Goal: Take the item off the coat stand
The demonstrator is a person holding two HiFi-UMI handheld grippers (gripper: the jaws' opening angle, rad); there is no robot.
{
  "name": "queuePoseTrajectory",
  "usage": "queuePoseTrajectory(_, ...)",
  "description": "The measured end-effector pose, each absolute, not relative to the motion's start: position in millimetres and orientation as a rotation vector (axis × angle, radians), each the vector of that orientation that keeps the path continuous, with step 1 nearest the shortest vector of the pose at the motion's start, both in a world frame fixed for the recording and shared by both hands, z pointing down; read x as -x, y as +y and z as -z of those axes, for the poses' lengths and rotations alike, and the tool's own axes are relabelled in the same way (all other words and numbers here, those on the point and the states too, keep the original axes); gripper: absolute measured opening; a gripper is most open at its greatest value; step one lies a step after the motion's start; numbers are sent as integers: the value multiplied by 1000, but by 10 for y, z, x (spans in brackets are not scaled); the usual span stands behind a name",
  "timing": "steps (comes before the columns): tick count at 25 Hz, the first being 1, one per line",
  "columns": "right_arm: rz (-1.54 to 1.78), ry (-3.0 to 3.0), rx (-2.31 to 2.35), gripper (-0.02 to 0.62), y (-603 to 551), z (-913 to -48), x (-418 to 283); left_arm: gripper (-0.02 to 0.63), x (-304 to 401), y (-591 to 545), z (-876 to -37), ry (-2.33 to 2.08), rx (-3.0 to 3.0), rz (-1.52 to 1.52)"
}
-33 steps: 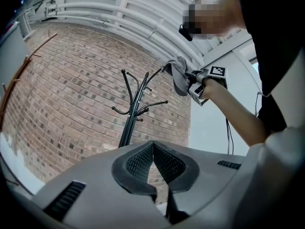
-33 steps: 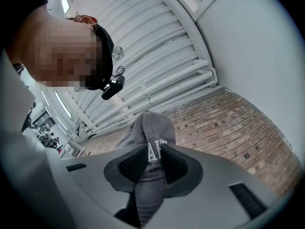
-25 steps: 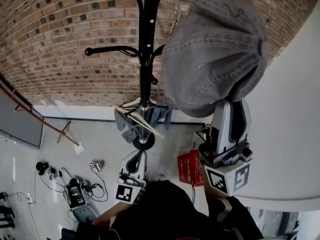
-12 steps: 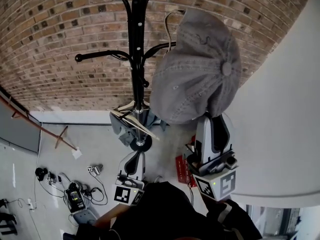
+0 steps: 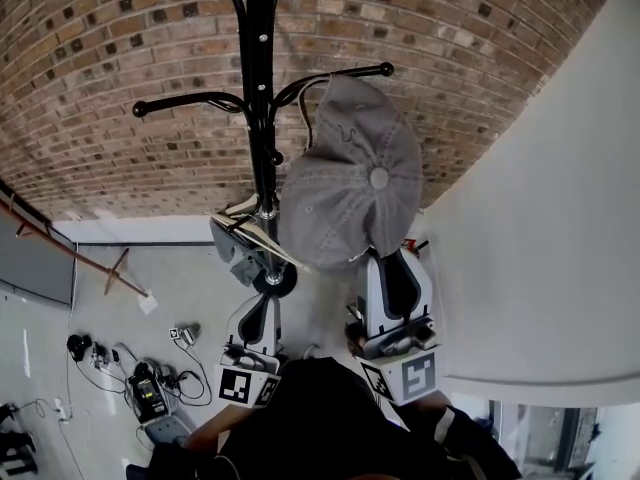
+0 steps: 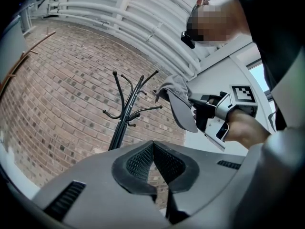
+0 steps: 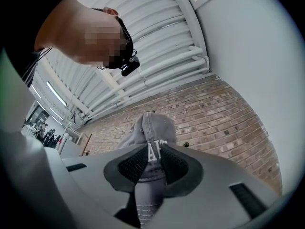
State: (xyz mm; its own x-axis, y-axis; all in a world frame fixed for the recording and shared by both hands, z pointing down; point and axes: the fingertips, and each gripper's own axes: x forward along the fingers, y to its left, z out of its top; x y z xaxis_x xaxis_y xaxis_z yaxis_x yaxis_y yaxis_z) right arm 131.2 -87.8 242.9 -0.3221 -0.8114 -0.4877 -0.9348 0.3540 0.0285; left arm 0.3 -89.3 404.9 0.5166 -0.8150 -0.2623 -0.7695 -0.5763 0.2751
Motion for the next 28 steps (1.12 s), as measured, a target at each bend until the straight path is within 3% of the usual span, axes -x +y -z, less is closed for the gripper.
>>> queuePoseTrajectory(28, -208, 2302, 1770, 90, -883, -3504, -1685, 15, -77, -980, -3843, -1483, -2645, 558)
